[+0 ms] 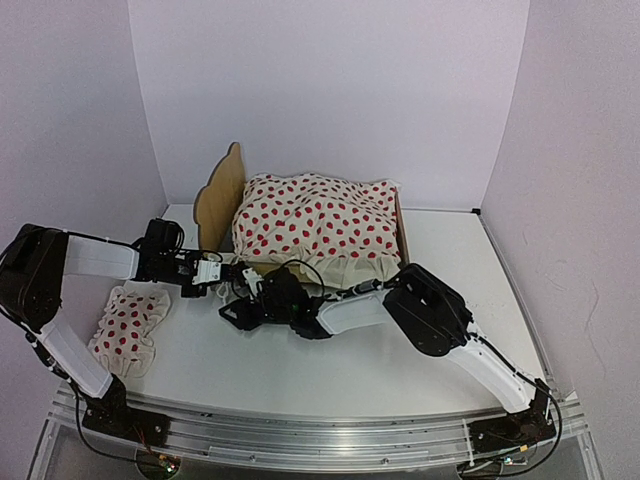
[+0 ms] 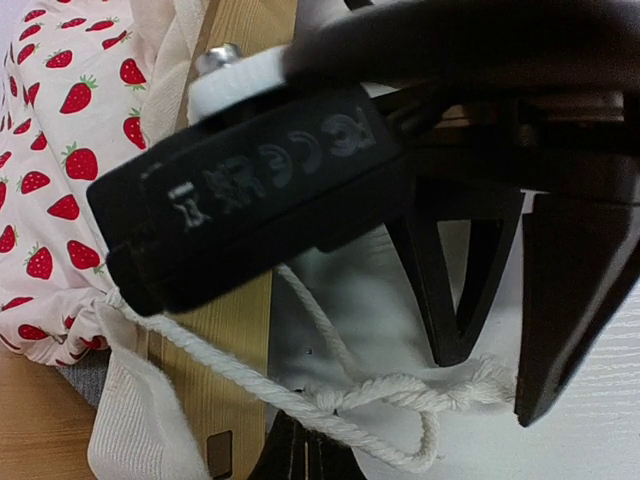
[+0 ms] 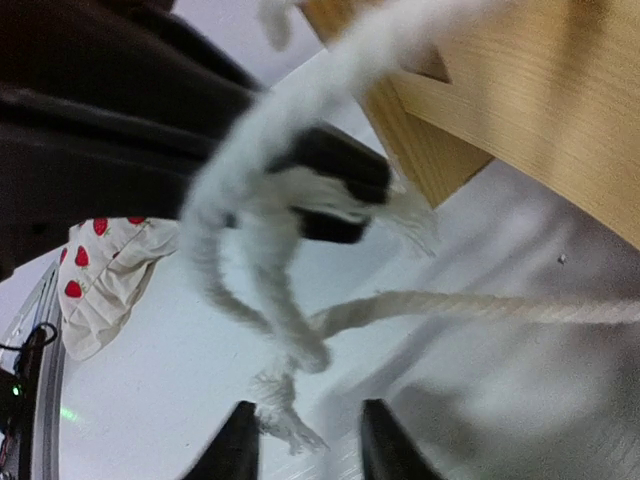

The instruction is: Set up the pet bed

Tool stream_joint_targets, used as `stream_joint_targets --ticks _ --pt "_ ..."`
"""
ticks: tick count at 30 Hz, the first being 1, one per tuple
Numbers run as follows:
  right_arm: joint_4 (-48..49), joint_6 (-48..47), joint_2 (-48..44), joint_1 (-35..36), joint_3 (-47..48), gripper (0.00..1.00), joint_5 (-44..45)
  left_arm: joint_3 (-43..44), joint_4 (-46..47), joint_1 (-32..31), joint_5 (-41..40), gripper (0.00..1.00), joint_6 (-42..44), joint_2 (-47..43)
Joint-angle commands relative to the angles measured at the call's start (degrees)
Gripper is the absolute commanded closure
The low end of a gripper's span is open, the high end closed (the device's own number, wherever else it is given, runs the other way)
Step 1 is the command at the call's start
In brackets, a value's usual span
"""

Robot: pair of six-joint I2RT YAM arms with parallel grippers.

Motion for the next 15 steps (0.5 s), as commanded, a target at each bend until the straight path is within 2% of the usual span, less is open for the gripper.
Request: stream_joint_targets --ticks 1,3,10,15 --pt "-0.20 0.65 2.22 -0.17 1.78 0.89 3.58 1.48 0.72 -0.16 -1.06 1.00 -3.29 -2.25" --pt "-0.13 -0.49 -0.29 -0.25 -1.09 1.00 4.58 2.22 0.51 -0.19 -2.90 1.00 -6.76 -2.65" --pt "-0.16 -5.22 -15.88 -2.85 -18.99 1.00 8.61 5.27 -8.70 1.02 -15.89 1.00 -15.73 -6.65" --pt "-0.33 -4.88 -19.35 -4.76 -25.63 1.00 8.28 6.06 -9.65 3.99 -21.20 1.00 -16.75 -10.39"
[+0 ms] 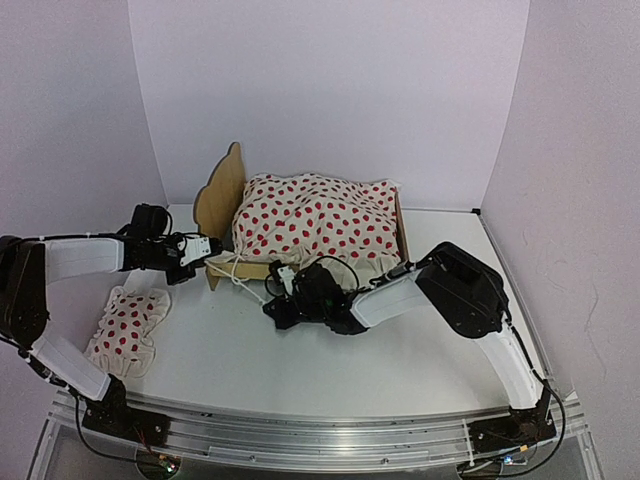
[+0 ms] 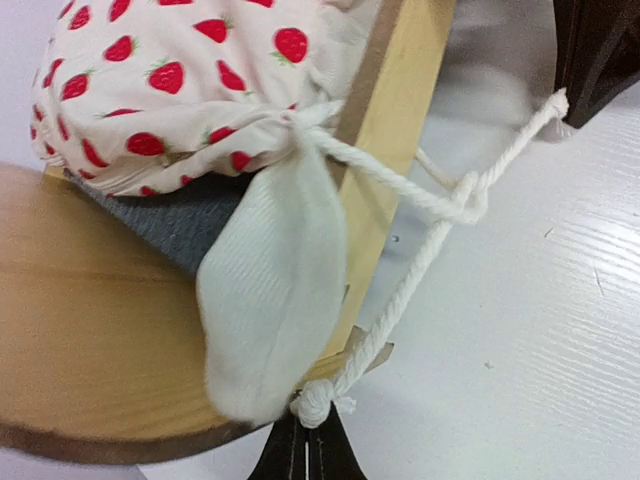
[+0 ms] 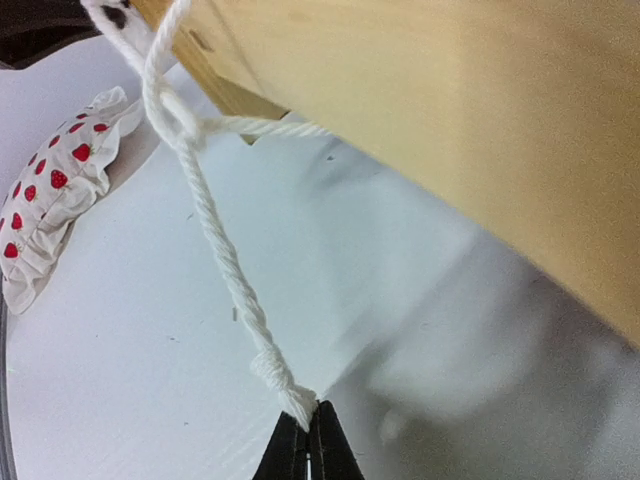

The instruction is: Set up the pet bed

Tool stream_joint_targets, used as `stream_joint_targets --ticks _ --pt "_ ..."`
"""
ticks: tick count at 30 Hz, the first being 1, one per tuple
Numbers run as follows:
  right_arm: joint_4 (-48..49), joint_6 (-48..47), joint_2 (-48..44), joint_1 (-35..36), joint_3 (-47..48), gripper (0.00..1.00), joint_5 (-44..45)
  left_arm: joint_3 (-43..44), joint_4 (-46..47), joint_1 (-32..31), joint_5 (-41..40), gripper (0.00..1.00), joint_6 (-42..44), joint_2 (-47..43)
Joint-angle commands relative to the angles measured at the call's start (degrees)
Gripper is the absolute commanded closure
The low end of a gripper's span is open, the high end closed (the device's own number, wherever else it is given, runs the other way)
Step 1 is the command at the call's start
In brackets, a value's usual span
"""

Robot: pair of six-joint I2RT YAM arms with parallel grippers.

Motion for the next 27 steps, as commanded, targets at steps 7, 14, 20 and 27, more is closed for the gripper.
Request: stream_joint_targets --ticks 7,14,20,27 --pt "-2.14 1.77 -8.94 -2.70 -9.71 1.00 3.77 3.22 0.41 6.91 -12.65 1.00 -5.24 -5.34" --pt "-4.41 2.73 -8.80 -2.60 -9.90 1.00 2.61 3.35 5.51 11.88 -12.53 1.00 -6.05 -4.17" --pt "-4.59 3.70 -6.68 -2.55 -6.42 1.00 2.42 4.20 7.70 14.16 -12.29 1.00 -8.36 -2.72" --pt "-4.68 5.69 -4.57 -2.92 -6.25 1.00 5.21 7.68 5.56 15.90 -9.40 1.00 -10.67 -2.26"
